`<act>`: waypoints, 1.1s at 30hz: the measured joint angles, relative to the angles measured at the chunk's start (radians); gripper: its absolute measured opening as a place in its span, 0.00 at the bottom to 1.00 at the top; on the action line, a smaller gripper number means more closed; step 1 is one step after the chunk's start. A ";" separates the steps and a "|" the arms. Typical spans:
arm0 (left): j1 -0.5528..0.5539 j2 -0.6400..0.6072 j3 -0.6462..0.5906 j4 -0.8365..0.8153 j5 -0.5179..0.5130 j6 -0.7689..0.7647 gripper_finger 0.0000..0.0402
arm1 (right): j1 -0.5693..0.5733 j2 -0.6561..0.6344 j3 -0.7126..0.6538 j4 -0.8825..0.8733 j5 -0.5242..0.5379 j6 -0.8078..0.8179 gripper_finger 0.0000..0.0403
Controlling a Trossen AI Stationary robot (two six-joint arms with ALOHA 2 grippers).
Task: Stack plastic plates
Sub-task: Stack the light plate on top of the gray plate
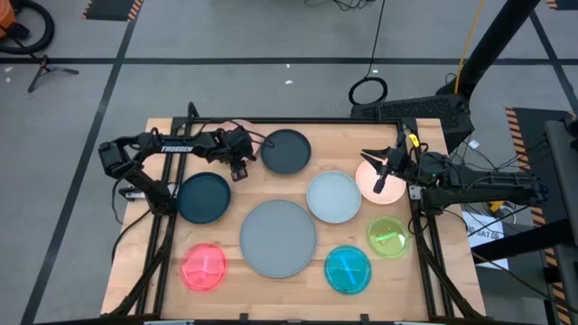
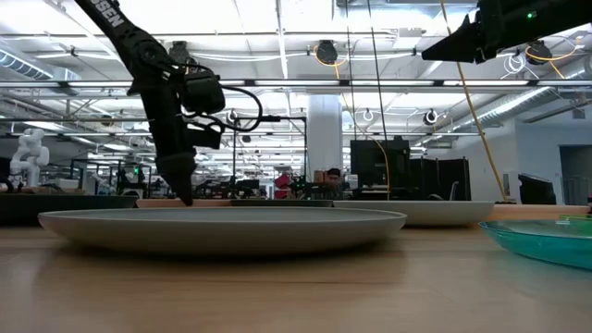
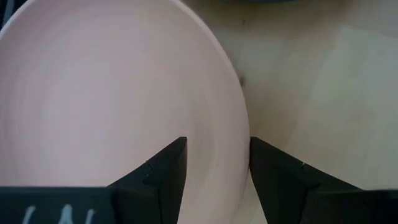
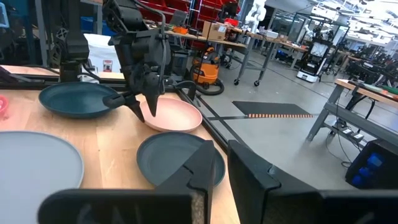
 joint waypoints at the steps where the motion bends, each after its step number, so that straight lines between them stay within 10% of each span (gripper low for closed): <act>1: 0.003 0.000 0.000 0.002 0.007 -0.001 0.44 | 0.000 0.000 0.000 0.000 0.000 0.000 0.10; 25: 0.011 0.097 0.004 0.008 0.025 -0.051 0.43 | 0.000 0.000 0.000 -0.001 0.000 0.001 0.10; 33: 0.009 0.083 0.008 0.001 0.007 -0.059 0.22 | 0.000 0.000 0.000 -0.001 0.000 0.001 0.10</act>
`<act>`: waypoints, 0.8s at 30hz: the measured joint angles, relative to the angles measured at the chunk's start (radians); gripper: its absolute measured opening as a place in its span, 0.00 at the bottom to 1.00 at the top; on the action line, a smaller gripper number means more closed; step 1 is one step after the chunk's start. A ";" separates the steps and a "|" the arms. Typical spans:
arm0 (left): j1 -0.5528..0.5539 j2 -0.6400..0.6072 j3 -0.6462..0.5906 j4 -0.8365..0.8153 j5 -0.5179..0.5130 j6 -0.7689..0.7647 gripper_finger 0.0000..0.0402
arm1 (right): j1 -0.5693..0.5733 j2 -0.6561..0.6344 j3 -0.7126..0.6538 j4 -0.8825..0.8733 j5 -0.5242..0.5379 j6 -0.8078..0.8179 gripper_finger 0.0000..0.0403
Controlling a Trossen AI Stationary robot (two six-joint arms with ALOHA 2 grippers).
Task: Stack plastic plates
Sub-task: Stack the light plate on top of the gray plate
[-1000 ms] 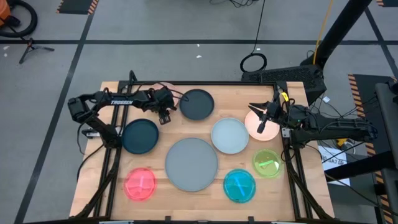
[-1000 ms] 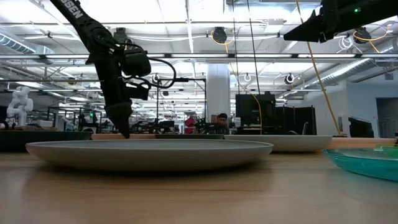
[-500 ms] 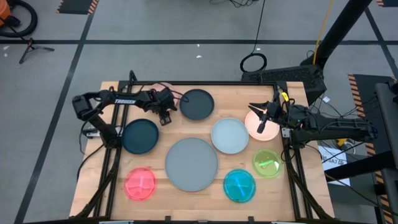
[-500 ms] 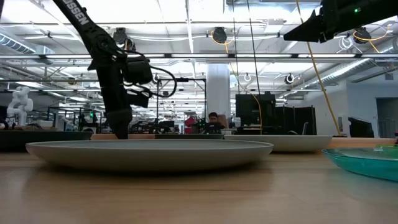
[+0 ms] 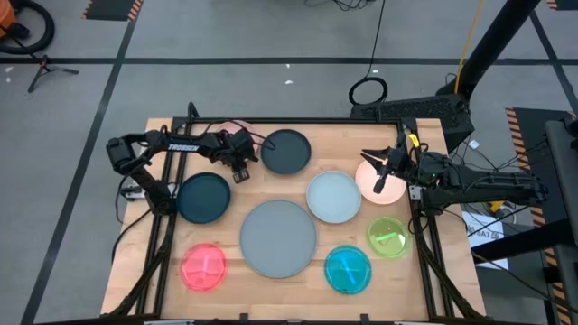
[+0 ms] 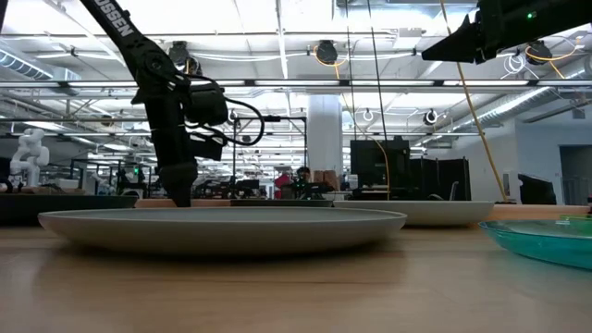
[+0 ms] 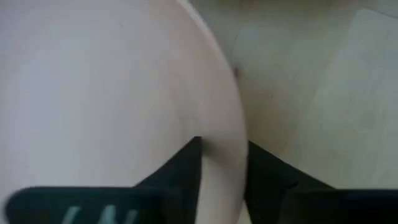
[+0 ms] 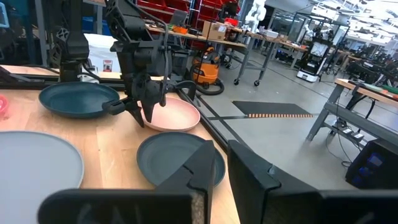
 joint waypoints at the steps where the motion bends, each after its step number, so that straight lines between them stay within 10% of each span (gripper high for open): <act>1: 0.002 0.001 0.002 0.000 -0.009 -0.003 0.18 | 0.000 0.000 0.000 0.000 0.000 0.000 0.10; 6: -0.005 0.001 0.036 -0.062 -0.039 -0.016 0.04 | 0.000 0.000 0.000 0.000 0.000 0.000 0.10; 24: -0.250 0.002 0.493 -0.653 -0.217 -0.131 0.03 | 0.000 0.000 0.000 0.000 0.000 0.000 0.10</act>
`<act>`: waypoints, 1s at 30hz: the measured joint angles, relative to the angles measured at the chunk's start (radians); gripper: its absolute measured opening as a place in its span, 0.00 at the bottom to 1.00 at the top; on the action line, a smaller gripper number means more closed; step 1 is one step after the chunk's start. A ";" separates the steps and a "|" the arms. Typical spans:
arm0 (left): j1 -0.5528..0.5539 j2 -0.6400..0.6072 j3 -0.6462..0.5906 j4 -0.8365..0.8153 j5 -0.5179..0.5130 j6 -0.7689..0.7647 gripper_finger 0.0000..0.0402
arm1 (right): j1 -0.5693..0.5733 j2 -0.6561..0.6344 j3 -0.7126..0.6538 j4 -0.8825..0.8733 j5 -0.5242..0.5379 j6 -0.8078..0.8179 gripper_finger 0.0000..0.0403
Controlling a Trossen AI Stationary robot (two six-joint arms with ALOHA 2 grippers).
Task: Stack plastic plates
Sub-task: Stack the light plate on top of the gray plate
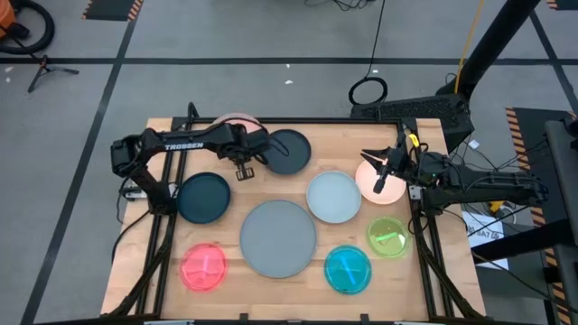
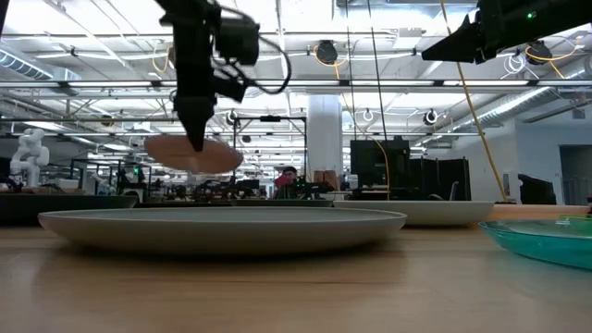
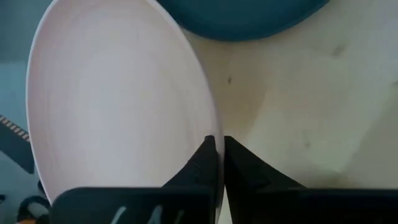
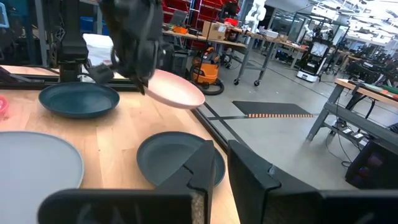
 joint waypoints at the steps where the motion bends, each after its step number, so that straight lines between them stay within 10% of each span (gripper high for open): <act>1: -0.023 0.000 0.018 -0.013 0.001 -0.019 0.03 | 0.000 0.000 0.000 0.000 0.000 0.000 0.10; 17: -0.549 -0.001 0.079 0.092 0.089 -0.401 0.03 | 0.000 0.000 0.000 -0.022 0.000 0.000 0.10; 30: -0.727 0.149 0.079 0.214 0.088 -0.344 0.03 | 0.000 0.000 0.000 -0.022 0.000 0.011 0.10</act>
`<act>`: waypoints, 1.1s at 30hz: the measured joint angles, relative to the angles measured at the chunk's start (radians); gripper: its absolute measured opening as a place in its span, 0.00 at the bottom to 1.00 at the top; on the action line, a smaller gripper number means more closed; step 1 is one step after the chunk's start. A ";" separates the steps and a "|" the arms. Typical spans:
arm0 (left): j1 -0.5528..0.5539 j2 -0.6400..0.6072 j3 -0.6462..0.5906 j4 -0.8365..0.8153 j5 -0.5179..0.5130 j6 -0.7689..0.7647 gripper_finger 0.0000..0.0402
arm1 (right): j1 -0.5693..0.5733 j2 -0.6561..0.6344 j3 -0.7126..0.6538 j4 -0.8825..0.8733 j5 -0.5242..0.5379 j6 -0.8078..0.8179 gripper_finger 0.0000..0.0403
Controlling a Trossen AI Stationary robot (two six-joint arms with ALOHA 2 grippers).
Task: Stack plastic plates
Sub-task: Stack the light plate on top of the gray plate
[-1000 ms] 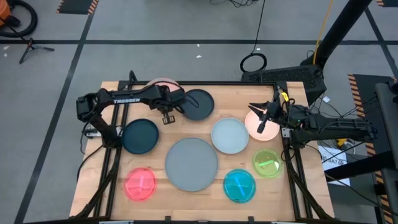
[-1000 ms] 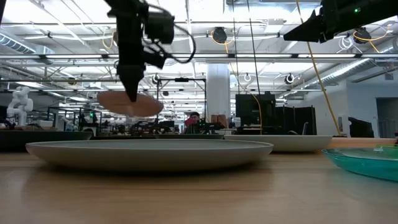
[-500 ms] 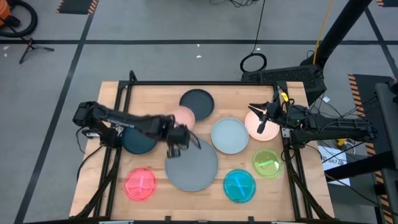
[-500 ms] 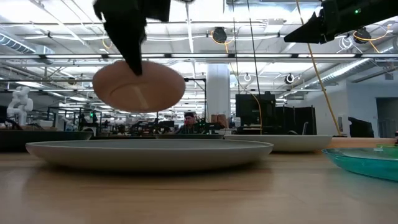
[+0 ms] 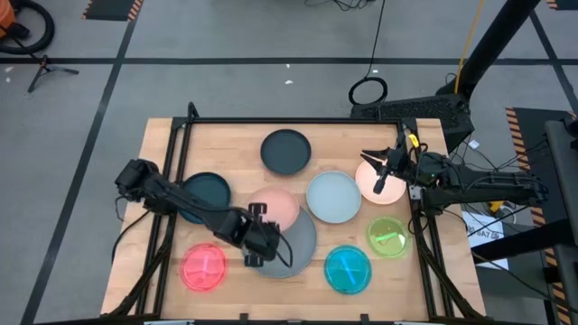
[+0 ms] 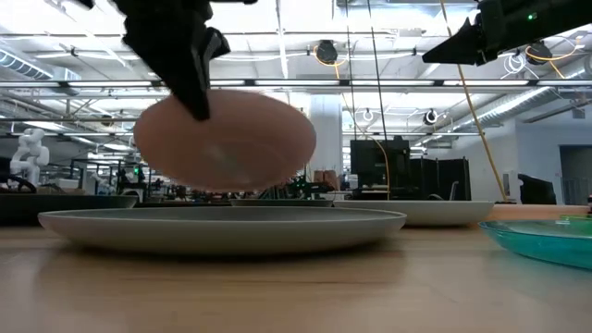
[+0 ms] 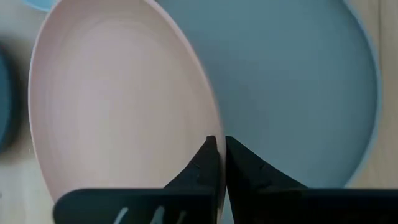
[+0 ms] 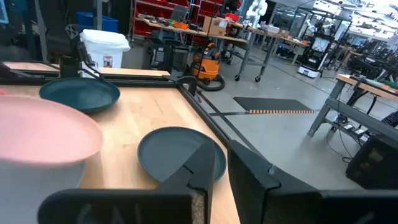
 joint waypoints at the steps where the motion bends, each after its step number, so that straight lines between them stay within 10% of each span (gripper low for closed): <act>1: -0.006 0.012 0.001 0.004 0.000 0.003 0.03 | 0.000 0.000 0.000 0.000 0.000 0.000 0.10; 33: -0.043 0.061 0.024 0.118 0.074 -0.096 0.08 | 0.000 0.000 0.000 0.000 0.000 0.014 0.10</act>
